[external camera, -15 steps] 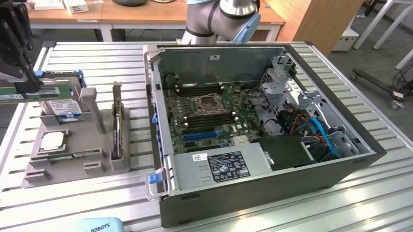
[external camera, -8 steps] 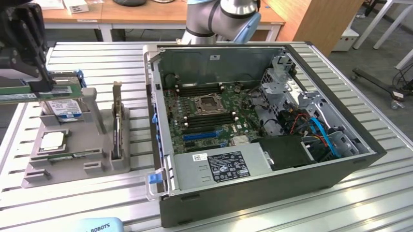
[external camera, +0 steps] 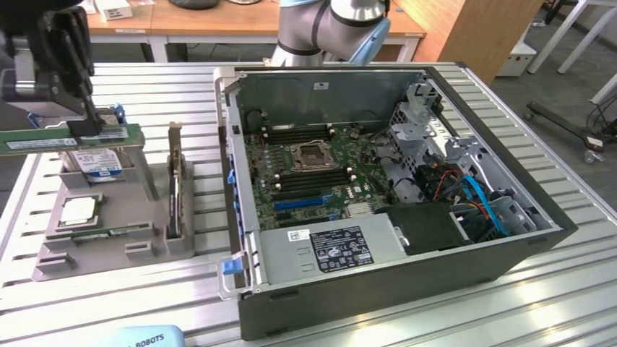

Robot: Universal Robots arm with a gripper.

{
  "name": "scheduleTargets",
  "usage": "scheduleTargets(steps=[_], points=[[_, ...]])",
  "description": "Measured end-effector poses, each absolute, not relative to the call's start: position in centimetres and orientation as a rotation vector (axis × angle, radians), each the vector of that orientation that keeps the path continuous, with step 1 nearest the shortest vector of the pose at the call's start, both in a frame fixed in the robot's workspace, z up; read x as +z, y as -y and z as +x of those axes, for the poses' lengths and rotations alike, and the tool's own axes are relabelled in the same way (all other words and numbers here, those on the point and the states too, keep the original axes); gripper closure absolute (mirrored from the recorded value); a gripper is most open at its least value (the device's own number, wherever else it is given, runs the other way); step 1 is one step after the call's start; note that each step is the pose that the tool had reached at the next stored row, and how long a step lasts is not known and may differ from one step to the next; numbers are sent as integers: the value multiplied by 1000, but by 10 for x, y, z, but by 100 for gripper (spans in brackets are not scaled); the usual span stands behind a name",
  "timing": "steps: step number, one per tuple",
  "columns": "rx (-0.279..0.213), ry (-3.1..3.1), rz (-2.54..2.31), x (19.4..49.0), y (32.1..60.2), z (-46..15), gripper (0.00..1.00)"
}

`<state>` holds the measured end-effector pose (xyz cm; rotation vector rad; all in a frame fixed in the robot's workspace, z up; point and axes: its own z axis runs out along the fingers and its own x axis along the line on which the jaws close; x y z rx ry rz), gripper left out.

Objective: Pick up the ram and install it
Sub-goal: 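Pick up the ram and move it above insertion slot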

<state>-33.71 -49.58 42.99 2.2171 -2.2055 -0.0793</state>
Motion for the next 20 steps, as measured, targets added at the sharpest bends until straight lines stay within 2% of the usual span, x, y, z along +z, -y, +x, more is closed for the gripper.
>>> scheduleTargets(steps=[20], points=[[-79, 2202, 2221, 430, 496, -278, 89]])
